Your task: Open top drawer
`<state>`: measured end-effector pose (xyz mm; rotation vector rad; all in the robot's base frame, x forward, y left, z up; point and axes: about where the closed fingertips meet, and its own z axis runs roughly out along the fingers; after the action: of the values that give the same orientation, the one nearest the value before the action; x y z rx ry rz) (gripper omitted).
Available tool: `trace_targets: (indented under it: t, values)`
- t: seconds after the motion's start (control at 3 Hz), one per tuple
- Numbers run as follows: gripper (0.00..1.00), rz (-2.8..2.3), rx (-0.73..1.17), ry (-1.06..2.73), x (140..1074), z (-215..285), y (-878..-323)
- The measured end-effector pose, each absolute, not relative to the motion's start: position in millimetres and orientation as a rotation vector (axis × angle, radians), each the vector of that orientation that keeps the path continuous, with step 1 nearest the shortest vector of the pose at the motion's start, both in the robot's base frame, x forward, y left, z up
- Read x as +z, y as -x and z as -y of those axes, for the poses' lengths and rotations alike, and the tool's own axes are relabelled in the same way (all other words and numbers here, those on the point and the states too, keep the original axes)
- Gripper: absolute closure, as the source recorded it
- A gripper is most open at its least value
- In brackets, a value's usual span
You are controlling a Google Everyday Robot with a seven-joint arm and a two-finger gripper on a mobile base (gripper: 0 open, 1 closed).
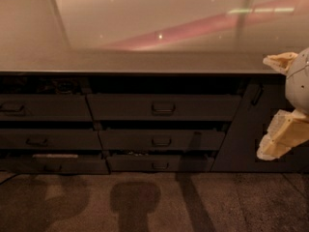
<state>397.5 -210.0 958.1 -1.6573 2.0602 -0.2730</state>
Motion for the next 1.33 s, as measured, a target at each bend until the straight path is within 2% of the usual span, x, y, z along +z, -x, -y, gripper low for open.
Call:
trace_targets:
  t: [0.67, 1.33]
  values:
    - [0.00, -2.159, -0.232, 1.610, 933.2, 227.0, -419.5]
    - [0.00, -2.395, 0.093, 1.510, 832.4, 276.7, -470.0]
